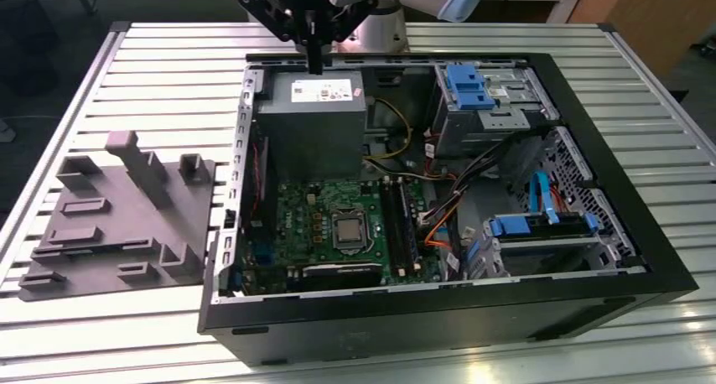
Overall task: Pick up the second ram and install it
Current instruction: 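Reach for the second ram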
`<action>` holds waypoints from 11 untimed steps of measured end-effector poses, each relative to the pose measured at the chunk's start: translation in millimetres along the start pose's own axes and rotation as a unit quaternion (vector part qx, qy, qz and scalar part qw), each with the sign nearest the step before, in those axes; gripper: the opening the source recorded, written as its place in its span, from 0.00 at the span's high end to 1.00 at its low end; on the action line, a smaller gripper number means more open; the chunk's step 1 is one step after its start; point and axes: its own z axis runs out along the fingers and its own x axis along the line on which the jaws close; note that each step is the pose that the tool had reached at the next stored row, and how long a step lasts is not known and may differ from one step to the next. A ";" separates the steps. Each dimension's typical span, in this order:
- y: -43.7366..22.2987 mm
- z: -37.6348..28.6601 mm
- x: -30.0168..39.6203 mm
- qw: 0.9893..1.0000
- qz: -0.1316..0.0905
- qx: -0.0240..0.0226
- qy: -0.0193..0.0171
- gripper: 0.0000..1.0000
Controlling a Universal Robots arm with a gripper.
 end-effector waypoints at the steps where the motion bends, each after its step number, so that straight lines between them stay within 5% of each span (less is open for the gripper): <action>1: 0.0 0.0 0.1 1.000 0.000 0.000 0.000 0.89; 11: -0.3 -0.1 2.3 1.000 0.000 0.000 0.000 0.89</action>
